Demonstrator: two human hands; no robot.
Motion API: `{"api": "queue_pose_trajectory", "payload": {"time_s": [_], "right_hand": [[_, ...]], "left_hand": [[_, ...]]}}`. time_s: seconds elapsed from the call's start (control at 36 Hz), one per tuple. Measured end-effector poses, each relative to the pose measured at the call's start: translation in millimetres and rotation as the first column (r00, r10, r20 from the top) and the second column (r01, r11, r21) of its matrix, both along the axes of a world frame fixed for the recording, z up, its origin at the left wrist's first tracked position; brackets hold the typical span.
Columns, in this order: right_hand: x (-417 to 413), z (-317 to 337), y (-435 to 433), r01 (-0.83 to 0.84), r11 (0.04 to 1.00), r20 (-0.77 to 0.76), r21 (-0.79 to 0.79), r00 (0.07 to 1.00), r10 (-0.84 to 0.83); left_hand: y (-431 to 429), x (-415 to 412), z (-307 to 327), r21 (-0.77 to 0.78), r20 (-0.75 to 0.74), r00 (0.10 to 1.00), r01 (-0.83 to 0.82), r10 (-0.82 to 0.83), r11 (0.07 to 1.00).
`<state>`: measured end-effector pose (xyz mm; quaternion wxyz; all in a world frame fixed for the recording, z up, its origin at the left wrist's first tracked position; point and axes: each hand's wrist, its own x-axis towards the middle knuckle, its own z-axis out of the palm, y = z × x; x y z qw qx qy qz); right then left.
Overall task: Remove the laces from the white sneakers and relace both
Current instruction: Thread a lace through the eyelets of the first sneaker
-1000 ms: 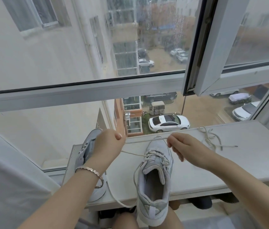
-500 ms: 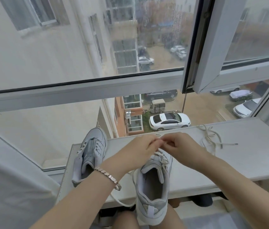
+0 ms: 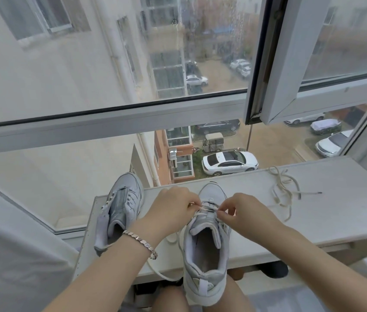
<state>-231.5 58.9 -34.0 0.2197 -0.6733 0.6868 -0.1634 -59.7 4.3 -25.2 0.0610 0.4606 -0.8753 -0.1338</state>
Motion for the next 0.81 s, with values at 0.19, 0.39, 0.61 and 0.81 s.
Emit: {"api": "queue_pose_trajectory", "payload": {"time_s": [0.19,0.39,0.61,0.81], "right_hand": [[3.6,0.2,-2.3,-0.028,1.000,-0.080,0.008,0.996,0.029],[5.3,3.0,-2.2,-0.064,0.998,-0.124,0.021,0.990,0.066],[2.2,0.8,-0.6,0.025,0.995,0.156,0.101,0.987,-0.040],[2.4,-2.0,5.3,0.068,0.990,0.278,0.125,0.955,-0.101]], "left_hand": [[-4.8,-1.3,2.8,-0.045,0.052,0.998,0.031,-0.028,0.999],[-4.6,-1.7,1.3,0.029,0.075,0.997,0.014,-0.016,0.999],[-1.8,-5.5,-6.5,0.170,-0.106,0.985,-0.117,0.136,0.979],[3.3,-10.2,-12.8,0.276,-0.166,0.952,-0.204,0.256,0.939]]}}
